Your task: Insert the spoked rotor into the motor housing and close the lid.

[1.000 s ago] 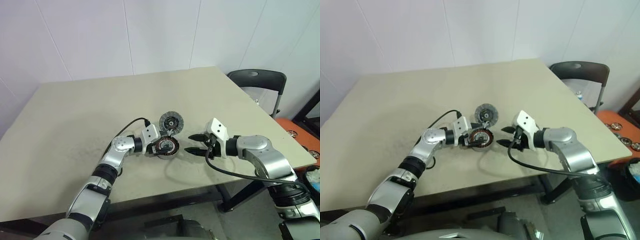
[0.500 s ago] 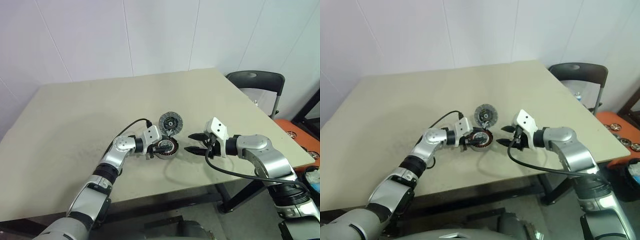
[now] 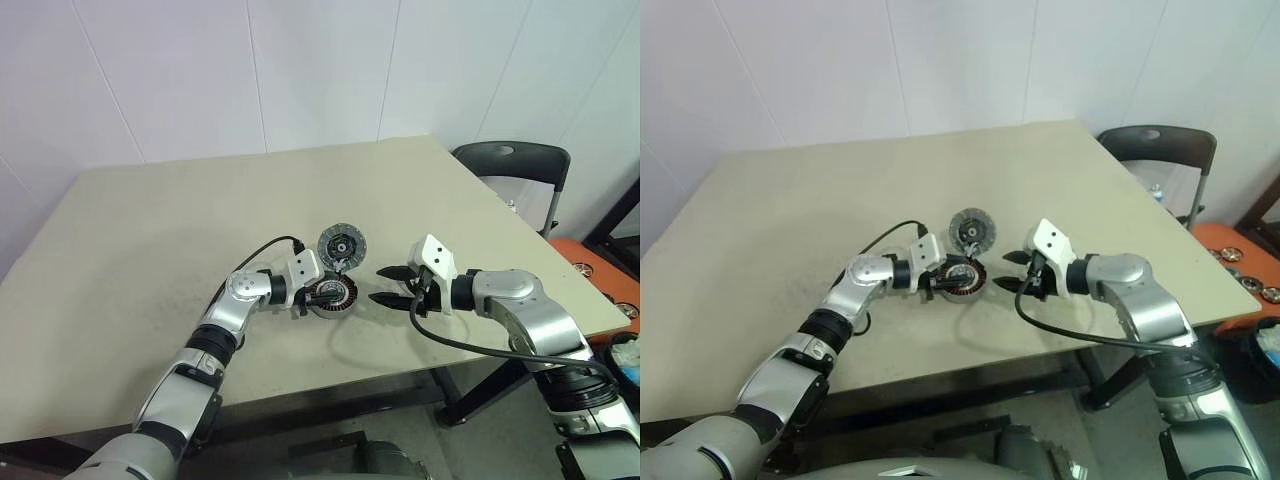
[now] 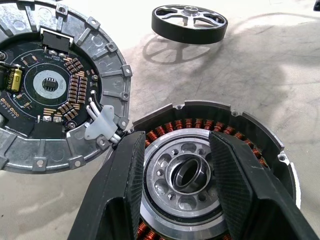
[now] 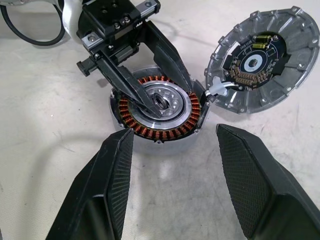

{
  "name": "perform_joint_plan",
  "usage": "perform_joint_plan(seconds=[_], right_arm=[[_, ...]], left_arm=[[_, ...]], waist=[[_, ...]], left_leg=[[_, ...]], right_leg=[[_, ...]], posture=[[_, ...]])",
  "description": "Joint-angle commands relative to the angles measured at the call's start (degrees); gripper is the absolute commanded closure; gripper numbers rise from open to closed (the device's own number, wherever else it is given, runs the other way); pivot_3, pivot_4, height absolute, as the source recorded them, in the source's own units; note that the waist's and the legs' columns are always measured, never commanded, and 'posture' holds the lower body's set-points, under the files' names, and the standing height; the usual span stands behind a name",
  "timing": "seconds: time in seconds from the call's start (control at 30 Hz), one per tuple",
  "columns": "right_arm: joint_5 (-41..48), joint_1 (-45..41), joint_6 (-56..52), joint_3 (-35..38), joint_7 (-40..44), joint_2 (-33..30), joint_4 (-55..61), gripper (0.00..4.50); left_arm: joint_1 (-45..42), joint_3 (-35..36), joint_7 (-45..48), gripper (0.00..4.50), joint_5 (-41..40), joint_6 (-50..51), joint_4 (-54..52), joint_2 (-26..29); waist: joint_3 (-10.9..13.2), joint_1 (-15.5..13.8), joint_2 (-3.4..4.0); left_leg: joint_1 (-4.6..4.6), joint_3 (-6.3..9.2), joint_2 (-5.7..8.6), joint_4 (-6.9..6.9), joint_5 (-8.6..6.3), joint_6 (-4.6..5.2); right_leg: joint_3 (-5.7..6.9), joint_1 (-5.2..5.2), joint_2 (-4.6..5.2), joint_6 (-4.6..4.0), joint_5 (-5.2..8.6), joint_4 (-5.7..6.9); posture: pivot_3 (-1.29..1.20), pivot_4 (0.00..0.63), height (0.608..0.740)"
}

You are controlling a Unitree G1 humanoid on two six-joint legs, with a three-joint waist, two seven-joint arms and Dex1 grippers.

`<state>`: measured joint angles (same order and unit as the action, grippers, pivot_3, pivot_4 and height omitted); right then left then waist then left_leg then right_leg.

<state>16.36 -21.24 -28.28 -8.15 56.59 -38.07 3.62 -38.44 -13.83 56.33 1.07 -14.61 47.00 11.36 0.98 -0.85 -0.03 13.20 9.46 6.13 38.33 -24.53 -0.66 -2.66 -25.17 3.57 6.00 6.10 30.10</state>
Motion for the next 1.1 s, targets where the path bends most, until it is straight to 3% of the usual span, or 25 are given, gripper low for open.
perform_joint_plan(seconds=[0.03, 0.1, 0.6, 0.87, 1.1], right_arm=[[-0.26, -2.22, 1.06, 0.52, -0.09, 0.47, 0.23, 1.71], [-0.44, -2.37, 1.07, 0.49, -0.02, 0.61, 0.13, 1.71], [-1.12, -2.98, 0.94, 0.05, 0.07, 1.27, -0.61, 1.71], [-1.53, -3.23, 1.22, -0.11, 0.58, 1.55, -1.61, 1.71], [-2.1, -3.99, 1.9, -0.71, 0.91, 1.95, -3.01, 1.71]], left_arm=[[-0.52, 0.22, 0.19, 2.95, 0.32, 0.7, -0.53, 0.72], [-0.55, 0.32, -0.24, 3.55, 0.4, 0.72, -0.59, 0.74], [-0.53, 0.66, -0.38, 3.55, 0.06, 0.94, -1.07, 1.49], [-0.43, 5.82, 5.19, 3.55, -9.01, 11.48, -10.23, 2.67], [-3.06, 7.6, 2.78, 3.55, -8.2, 11.04, -9.2, 5.73]], waist=[[0.0, 0.0, 0.0], [0.0, 0.01, 0.0], [0.0, 0.09, 0.0], [0.01, 0.07, 0.0], [0.01, 0.05, 0.0]], left_leg=[[0.0, 0.0, 0.0, 0.0, 0.0, 0.0], [0.0, 0.0, 0.0, 0.0, 0.0, 0.0], [0.04, 0.0, 0.0, 0.0, 0.0, -0.01], [0.14, 0.0, -0.01, 0.0, 0.0, -0.01], [0.14, -0.01, 0.0, -0.01, 0.0, -0.01]], right_leg=[[0.0, 0.0, 0.0, 0.0, 0.0, 0.0], [0.0, 0.0, 0.0, 0.0, 0.0, 0.0], [0.0, -0.05, -0.01, -0.01, -0.01, -0.01], [0.0, -0.17, -0.02, -0.01, -0.01, 0.0], [0.0, -0.19, -0.02, -0.01, -0.01, 0.0]], posture=[[0.0, 0.0, 0.74], [0.0, 0.0, 0.74], [0.0, 0.0, 0.74], [0.0, 0.0, 0.74], [0.0, 0.0, 0.74]])
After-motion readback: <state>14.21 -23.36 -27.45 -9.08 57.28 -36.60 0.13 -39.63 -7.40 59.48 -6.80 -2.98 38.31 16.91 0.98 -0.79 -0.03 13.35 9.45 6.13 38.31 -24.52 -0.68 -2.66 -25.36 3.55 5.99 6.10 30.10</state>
